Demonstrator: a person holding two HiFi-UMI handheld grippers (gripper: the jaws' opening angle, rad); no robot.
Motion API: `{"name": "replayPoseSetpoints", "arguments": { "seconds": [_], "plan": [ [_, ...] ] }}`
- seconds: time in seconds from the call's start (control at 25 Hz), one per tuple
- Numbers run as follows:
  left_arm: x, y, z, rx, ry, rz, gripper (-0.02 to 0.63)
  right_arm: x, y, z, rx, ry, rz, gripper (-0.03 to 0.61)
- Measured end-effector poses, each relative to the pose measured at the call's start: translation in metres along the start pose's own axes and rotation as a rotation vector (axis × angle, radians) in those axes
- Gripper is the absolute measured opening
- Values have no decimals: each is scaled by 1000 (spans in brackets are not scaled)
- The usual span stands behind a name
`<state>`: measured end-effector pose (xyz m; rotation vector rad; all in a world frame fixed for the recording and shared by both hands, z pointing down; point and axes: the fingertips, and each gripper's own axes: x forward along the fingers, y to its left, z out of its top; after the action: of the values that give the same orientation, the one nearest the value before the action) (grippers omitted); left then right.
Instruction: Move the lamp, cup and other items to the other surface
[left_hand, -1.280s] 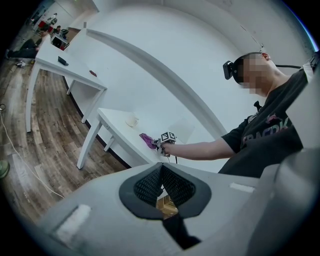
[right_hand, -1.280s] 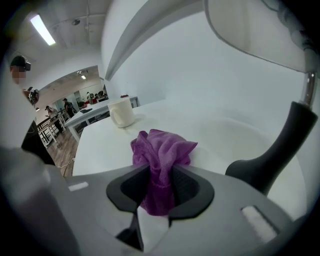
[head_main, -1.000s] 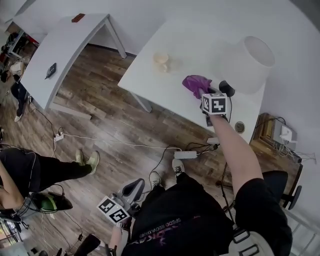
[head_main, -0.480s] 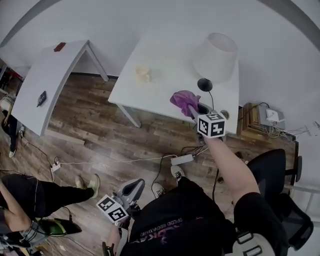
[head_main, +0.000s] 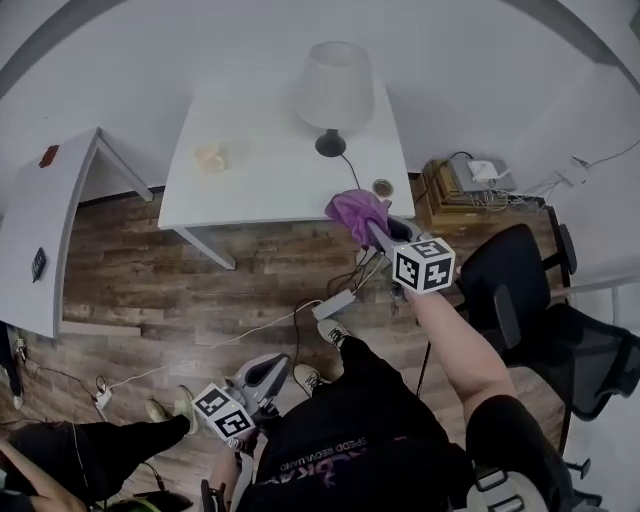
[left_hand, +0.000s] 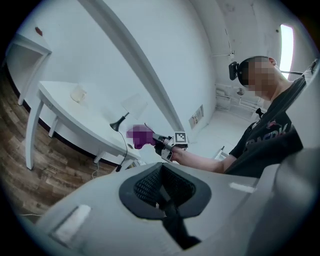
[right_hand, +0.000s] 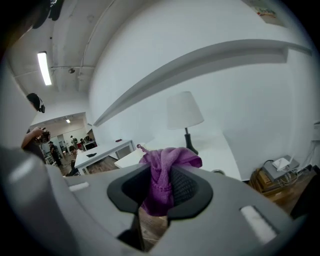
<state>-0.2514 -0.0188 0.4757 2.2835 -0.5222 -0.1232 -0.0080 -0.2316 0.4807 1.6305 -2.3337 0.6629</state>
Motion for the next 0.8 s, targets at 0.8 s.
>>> {"name": "replayPoseSetpoints", "arguments": {
  "seconds": [0.8],
  "plan": [
    [192,-113,-83,31,327,-344,-3,-322,-276,-79,279,-160,-543,95]
  ]
}}
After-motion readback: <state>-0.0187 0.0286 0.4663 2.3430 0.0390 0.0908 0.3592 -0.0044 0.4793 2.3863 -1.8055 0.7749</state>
